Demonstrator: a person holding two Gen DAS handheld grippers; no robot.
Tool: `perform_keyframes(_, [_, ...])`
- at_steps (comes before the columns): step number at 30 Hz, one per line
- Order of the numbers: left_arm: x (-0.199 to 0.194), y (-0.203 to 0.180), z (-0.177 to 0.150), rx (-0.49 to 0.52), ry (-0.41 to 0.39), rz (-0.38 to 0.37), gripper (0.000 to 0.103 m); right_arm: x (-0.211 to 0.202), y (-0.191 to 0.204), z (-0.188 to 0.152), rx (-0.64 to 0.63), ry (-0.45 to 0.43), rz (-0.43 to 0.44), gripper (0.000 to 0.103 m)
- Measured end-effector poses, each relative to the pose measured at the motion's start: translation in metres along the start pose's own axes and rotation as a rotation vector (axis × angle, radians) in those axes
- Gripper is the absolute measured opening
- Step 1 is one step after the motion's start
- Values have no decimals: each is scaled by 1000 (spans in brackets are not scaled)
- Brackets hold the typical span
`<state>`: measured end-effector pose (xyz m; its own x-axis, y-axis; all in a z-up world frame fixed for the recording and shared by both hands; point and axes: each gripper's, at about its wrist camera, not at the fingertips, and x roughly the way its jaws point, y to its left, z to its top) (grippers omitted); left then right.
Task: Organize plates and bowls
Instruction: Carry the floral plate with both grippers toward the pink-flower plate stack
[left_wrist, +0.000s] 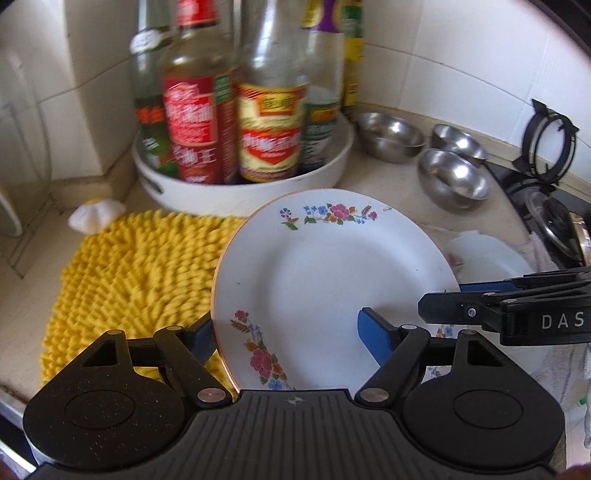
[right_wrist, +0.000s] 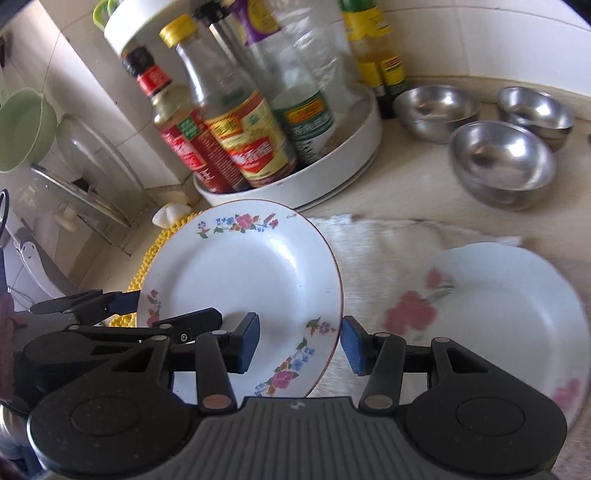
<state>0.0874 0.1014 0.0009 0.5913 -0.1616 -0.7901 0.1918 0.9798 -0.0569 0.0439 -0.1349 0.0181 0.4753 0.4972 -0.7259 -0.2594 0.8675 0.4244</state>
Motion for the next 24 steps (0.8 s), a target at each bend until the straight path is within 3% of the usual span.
perform_keyframes(15, [15,-107,18,162,7,-114,84,-74,-79,-22,152,-78,-105,66])
perform_keyframes(24, [41,-149,20,234,53,-166,85,-92,-117,-29,219,-91,-161,66])
